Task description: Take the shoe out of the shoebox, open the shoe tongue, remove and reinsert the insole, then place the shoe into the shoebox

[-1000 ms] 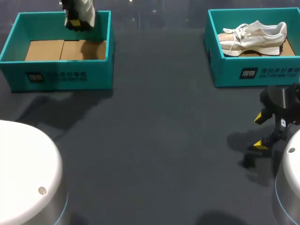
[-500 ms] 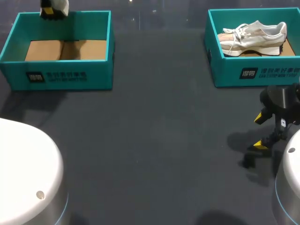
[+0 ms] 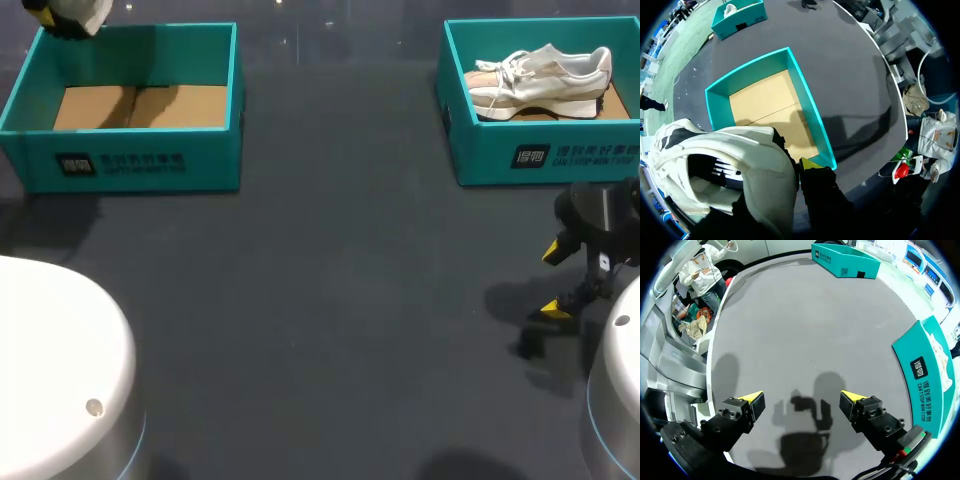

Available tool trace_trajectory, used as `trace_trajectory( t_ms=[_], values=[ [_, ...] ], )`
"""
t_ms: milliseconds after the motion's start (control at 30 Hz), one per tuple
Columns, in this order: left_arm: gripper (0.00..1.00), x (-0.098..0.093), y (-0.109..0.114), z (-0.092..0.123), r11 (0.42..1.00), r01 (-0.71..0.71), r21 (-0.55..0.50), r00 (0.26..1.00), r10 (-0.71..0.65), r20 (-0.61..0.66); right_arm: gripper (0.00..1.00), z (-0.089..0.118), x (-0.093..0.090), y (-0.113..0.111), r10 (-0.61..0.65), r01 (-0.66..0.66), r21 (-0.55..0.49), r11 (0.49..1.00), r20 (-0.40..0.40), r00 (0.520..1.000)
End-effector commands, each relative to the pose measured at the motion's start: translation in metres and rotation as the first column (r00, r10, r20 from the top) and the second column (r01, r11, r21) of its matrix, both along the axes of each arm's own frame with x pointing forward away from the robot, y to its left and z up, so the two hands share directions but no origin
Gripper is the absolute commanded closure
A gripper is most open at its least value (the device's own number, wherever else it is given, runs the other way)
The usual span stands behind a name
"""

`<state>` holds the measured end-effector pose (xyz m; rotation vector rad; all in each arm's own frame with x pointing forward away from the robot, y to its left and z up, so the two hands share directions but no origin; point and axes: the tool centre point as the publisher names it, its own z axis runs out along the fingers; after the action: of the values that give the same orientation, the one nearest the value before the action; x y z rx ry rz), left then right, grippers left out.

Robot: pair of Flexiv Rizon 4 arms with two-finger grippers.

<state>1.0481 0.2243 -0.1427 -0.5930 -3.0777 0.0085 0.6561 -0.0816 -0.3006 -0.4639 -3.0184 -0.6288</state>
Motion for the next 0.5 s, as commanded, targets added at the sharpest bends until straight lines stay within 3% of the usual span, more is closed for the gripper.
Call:
trace_trajectory(
  t_ms=[33, 233, 367, 433, 500],
  values=[
    [1.00, -0.011, -0.003, 0.001, 0.999, 0.030, 0.012, 0.999, -0.030, 0.045, 0.00, 0.000, -0.001, 0.000, -0.002, 0.002, -0.002, 1.000, 0.002, 1.000],
    [1.00, -0.011, -0.003, 0.001, 0.999, 0.030, 0.012, 0.999, -0.030, 0.045, 0.00, 0.000, -0.001, 0.000, -0.002, 0.002, -0.002, 1.000, 0.002, 1.000],
    [1.00, 0.001, 0.011, -0.005, 0.967, 0.253, 0.021, 0.967, -0.253, 0.001, 0.00, 0.000, -0.001, 0.000, -0.002, 0.002, -0.002, 1.000, 0.002, 1.000],
    [1.00, 0.005, 0.018, -0.004, 0.924, 0.382, 0.017, 0.924, -0.381, -0.031, 0.00, 0.000, -0.001, 0.000, -0.002, 0.002, -0.002, 1.000, 0.002, 1.000],
    [1.00, 0.002, 0.023, -0.002, 0.832, 0.551, 0.058, 0.834, -0.550, -0.038, 0.00, 0.000, -0.001, 0.000, -0.002, 0.002, -0.002, 1.000, 0.002, 1.000]
  ],
)
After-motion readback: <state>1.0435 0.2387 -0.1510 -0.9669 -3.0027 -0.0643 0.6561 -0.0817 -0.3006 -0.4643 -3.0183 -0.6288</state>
